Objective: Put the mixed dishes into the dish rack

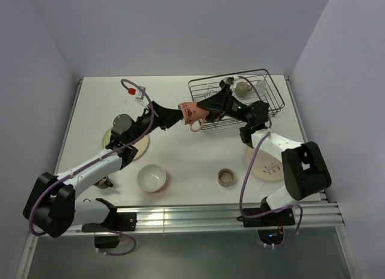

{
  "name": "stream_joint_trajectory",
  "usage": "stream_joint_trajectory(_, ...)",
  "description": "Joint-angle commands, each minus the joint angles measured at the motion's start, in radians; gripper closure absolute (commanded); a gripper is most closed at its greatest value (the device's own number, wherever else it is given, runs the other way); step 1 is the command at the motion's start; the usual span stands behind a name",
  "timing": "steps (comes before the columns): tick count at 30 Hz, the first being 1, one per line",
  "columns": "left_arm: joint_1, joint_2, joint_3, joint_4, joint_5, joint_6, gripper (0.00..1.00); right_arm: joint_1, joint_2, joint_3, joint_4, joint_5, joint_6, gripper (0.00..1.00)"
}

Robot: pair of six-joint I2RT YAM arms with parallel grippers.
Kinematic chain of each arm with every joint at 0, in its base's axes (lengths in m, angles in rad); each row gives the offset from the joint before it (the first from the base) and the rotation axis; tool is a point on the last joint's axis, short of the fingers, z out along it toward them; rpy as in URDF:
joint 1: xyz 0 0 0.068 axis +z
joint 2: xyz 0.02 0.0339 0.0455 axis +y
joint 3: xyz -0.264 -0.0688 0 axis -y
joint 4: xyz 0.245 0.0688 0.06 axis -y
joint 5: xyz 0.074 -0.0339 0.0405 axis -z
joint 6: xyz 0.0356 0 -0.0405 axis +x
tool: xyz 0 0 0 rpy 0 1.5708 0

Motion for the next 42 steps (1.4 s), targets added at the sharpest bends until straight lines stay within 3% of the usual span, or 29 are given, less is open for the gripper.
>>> stream_joint_trajectory(1,0.017,-0.016,0.020,0.115,0.008,-0.022,1.00,0.017,0.005,0.043,0.130,-0.047,0.032,0.27)
stream_joint_trajectory(7,0.028,-0.031,-0.004,0.117,0.025,-0.031,1.00,0.019,0.035,0.051,0.262,-0.082,0.069,0.40)
stream_joint_trajectory(10,0.030,-0.034,-0.010,0.115,0.029,-0.033,1.00,0.020,0.029,0.062,0.246,-0.093,0.030,0.51)
stream_joint_trajectory(11,0.030,-0.033,-0.012,0.115,0.029,-0.036,0.98,0.022,0.027,0.066,0.225,-0.097,0.019,0.60)
stream_joint_trajectory(13,0.031,-0.031,-0.009,0.103,0.031,-0.039,0.83,0.022,0.027,0.075,0.217,-0.105,-0.004,0.70)
stream_joint_trajectory(14,0.031,-0.033,-0.007,0.094,0.029,-0.037,0.69,0.019,0.030,0.078,0.210,-0.108,-0.011,0.77)
stream_joint_trajectory(16,0.031,-0.043,0.000,0.060,0.022,-0.031,0.56,0.017,0.036,0.086,0.208,-0.116,-0.019,0.81)
stream_joint_trajectory(17,0.031,-0.046,0.003,0.046,0.019,-0.019,0.48,0.017,0.039,0.089,0.208,-0.119,-0.025,0.88)
stream_joint_trajectory(20,0.033,-0.072,0.016,-0.013,0.012,0.013,0.40,0.005,0.033,0.097,0.171,-0.130,-0.066,0.90)
stream_joint_trajectory(26,0.046,-0.125,0.019,-0.113,0.023,0.067,0.36,-0.049,0.032,0.100,0.101,-0.136,-0.145,0.92)
stream_joint_trajectory(29,0.053,-0.160,0.008,-0.197,0.014,0.105,0.29,-0.088,0.041,0.108,0.098,-0.137,-0.149,0.92)
stream_joint_trajectory(36,0.071,-0.264,-0.018,-0.388,-0.070,0.190,0.22,-0.179,0.029,0.102,0.035,-0.159,-0.224,0.93)
stream_joint_trajectory(38,0.077,-0.302,-0.013,-0.467,-0.101,0.228,0.21,-0.223,0.010,0.121,-0.098,-0.179,-0.305,0.94)
stream_joint_trajectory(39,0.079,-0.328,-0.010,-0.493,-0.132,0.243,0.21,-0.243,0.000,0.135,-0.179,-0.185,-0.461,0.95)
stream_joint_trajectory(41,0.079,-0.355,-0.003,-0.573,-0.165,0.285,0.19,-0.295,-0.031,0.260,-0.696,-0.162,-0.751,0.96)
stream_joint_trajectory(42,0.080,-0.379,0.000,-0.593,-0.194,0.296,0.19,-0.308,-0.033,0.320,-0.888,-0.133,-1.102,0.96)
